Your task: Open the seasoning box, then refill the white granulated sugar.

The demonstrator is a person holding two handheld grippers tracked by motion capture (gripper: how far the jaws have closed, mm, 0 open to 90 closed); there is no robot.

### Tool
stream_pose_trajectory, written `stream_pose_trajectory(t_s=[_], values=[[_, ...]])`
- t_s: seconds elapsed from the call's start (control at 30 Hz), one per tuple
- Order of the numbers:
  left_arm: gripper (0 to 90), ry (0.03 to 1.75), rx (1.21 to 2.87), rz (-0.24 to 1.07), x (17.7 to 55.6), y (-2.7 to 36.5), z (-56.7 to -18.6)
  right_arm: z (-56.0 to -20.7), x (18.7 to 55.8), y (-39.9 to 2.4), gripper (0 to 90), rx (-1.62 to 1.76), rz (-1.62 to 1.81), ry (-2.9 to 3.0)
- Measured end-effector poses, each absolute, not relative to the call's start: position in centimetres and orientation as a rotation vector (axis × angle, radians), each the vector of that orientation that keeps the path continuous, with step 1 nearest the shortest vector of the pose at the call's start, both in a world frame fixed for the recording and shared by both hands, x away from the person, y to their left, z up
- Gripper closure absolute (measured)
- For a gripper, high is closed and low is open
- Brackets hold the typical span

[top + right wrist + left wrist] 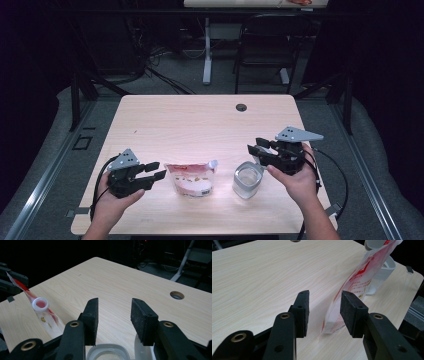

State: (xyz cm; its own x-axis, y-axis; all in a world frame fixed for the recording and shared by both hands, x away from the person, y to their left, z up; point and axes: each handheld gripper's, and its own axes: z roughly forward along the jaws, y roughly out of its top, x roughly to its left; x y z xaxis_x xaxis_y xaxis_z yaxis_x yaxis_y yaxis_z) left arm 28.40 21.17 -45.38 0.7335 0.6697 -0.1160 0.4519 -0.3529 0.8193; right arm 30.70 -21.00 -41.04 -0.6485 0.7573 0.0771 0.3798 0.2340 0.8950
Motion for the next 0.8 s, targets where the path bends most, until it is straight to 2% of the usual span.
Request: stream_pose_trajectory(t_s=[0.17,0.37,0.8], values=[[59.3,0.853,2.005,0.300,28.3,21.4,-45.4,-40.9,31.0,-19.7,54.4,1.025,1.384,2.170],[59.3,0.855,2.003,0.297,28.4,21.6,-45.5,-40.7,31.2,-17.8,54.2,0.992,1.376,2.223],[60.6,0.870,2.006,0.308,28.5,22.5,-45.5,-39.9,31.2,-13.0,68.2,0.794,1.324,2.362]])
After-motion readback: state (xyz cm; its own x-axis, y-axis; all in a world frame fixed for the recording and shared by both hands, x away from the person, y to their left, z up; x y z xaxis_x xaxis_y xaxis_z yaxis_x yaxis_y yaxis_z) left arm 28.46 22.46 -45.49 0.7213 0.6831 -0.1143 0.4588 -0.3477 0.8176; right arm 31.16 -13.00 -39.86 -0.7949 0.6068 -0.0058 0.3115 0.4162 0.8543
